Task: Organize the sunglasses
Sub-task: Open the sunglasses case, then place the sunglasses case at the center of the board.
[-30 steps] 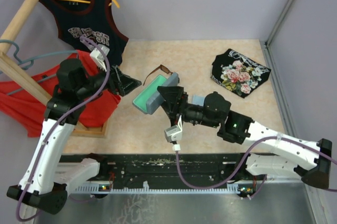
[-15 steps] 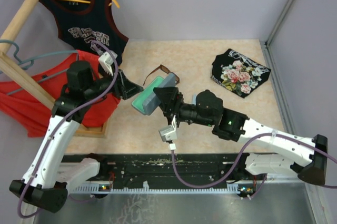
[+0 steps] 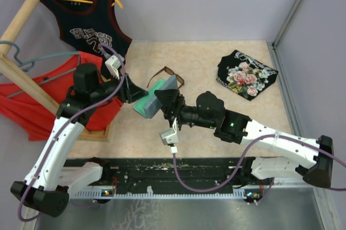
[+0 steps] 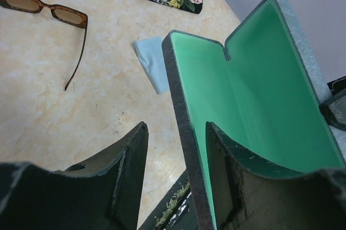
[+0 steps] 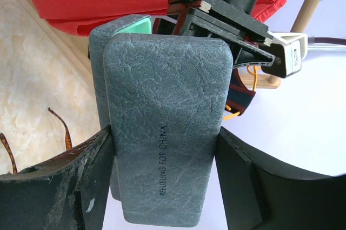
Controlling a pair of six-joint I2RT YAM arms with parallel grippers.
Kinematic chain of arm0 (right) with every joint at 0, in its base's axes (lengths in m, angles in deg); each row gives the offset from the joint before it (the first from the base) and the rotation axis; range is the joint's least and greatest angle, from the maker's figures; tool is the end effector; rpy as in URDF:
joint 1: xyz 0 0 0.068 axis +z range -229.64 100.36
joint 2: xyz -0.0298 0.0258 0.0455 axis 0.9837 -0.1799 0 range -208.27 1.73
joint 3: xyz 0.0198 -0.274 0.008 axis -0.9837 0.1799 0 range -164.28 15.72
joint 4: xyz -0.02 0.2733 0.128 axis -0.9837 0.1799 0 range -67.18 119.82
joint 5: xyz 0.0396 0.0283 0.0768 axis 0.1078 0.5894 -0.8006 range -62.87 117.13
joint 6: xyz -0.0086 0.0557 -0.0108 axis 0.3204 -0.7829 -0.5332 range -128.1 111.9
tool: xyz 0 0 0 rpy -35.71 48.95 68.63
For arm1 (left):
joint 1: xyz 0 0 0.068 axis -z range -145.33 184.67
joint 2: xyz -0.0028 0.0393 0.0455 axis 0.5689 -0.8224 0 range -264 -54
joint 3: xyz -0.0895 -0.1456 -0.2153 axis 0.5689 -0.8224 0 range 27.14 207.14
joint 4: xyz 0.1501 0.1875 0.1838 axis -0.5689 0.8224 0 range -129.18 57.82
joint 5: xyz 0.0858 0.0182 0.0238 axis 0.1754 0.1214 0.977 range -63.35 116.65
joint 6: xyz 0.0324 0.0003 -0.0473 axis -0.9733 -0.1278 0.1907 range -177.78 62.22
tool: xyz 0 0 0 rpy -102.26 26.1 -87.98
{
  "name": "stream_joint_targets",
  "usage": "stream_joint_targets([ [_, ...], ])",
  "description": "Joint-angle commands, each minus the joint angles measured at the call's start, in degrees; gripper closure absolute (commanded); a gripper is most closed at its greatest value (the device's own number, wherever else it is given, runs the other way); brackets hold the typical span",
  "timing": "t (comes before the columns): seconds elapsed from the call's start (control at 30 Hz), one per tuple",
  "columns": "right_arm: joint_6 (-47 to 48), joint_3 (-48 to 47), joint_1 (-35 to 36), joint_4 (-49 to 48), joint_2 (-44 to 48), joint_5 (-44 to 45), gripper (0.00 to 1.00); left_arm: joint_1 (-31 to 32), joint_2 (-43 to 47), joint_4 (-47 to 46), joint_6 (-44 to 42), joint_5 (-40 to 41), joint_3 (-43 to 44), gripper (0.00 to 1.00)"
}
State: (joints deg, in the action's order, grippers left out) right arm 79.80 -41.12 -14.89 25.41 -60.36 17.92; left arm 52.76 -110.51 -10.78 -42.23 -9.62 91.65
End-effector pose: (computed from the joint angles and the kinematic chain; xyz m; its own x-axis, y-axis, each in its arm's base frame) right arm 0.1225 0.2751 0.3665 0.9576 -0.2820 -0.0581 -0.0934 -0.1131 -0.9892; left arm 0.2306 -0.1005 0.3978 -0.5276 -0.0550 -0.8477 0.6602 0.6015 -0.4499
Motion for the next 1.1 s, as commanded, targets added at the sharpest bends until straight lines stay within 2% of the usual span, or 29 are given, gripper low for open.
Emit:
stream_joint_targets([
  [0.0,0.65,-4.33,0.64,-6.47,0.21,-0.43,1.00,0.54,-0.13,-1.60,-0.95,-1.08,-1.00,0.47],
  [0.2,0.44,-4.49,0.58,-7.16,-0.10,-0.38,1.00,0.64,-0.28,-1.65,-1.25,-1.06,-1.71,0.52],
  [0.23,0.29,-4.36,0.63,-7.09,-0.21,-0.36,1.00,0.72,-0.28,-1.75,-1.26,-1.19,-1.84,0.60],
  [0.5,-0.68,-4.07,0.61,-6.41,-0.21,-0.38,1.00,0.70,0.37,-3.51,-0.64,-1.70,-1.67,0.99],
  [0.63,-1.15,-4.16,0.62,-5.65,-0.23,-0.20,0.98,0.72,0.13,-3.67,-0.43,-1.79,-1.42,1.00],
  [0.67,-1.46,-4.20,0.60,-5.54,-0.16,-0.19,0.95,0.71,0.16,-3.70,-0.51,-1.71,-1.34,1.00],
  [0.8,-3.34,-4.07,0.63,-4.91,-0.11,-0.06,0.70,0.70,0.28,-3.64,-0.57,-0.77,-1.02,1.00],
  [0.87,-4.23,-3.89,0.64,-4.70,0.04,-0.23,0.48,0.72,0.24,-3.54,-0.53,-0.40,-0.61,1.00],
  [0.97,-5.41,-3.54,0.61,-4.53,0.33,-0.37,0.37,0.72,0.16,-3.38,-0.61,0.22,-0.15,1.00],
  [1.0,-5.78,-3.39,0.62,-4.52,0.50,-0.30,0.25,0.72,0.11,-3.36,-0.62,0.42,0.00,1.00],
  [1.07,-6.23,-2.99,0.64,-4.68,0.84,0.26,0.21,0.72,0.00,-3.35,-0.74,0.65,0.07,1.00],
])
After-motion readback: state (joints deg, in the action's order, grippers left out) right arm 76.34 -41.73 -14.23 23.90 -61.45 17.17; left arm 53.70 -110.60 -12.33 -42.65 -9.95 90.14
